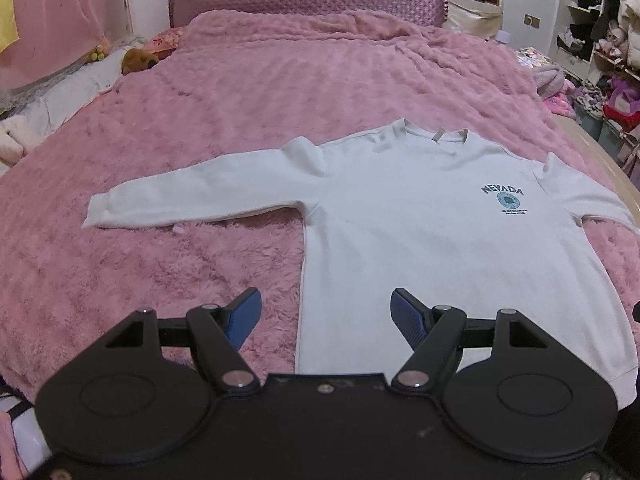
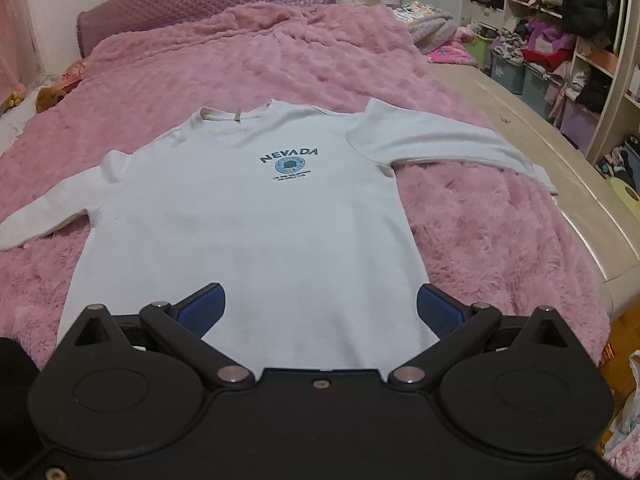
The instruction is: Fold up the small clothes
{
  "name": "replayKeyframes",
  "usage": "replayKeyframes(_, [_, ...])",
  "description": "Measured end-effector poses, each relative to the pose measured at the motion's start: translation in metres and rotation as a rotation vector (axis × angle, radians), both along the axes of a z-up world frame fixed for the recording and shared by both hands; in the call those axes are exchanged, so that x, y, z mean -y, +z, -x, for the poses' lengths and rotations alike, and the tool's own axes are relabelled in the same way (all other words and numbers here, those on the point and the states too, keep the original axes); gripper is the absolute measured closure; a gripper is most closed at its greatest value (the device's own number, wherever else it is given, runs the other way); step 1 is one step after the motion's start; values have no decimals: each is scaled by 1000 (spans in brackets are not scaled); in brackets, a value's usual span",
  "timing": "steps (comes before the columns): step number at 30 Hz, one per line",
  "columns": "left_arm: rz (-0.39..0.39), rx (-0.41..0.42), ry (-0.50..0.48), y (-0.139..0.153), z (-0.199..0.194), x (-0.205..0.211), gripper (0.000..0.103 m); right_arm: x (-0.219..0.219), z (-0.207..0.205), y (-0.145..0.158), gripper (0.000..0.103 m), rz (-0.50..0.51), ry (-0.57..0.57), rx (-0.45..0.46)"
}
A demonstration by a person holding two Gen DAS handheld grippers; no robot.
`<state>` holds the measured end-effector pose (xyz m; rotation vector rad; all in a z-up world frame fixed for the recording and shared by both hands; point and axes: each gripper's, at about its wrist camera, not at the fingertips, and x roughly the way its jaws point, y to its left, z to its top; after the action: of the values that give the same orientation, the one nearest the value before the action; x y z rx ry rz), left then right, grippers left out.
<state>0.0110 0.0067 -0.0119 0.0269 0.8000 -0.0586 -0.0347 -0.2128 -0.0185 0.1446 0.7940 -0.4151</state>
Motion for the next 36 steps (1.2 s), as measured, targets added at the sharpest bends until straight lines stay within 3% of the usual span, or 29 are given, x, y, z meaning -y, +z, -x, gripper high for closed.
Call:
replayKeyframes(7, [6,-4,-3,-1,-1,6,30,-5,-3,-5,3,35,5,-31])
replayKeyframes(24, [-17,-5,7,-2,-10,-1,30,-6,-6,-11,3,-8,5,-33])
replayKeyframes(32, [-84,4,216,-15,-41,-79,30,-10,-28,-4,3,-29,12,23])
replayKeyframes(36, [-113,18,352,-35,-69,-135,30,-14,-57,-1,3,35,-1,55])
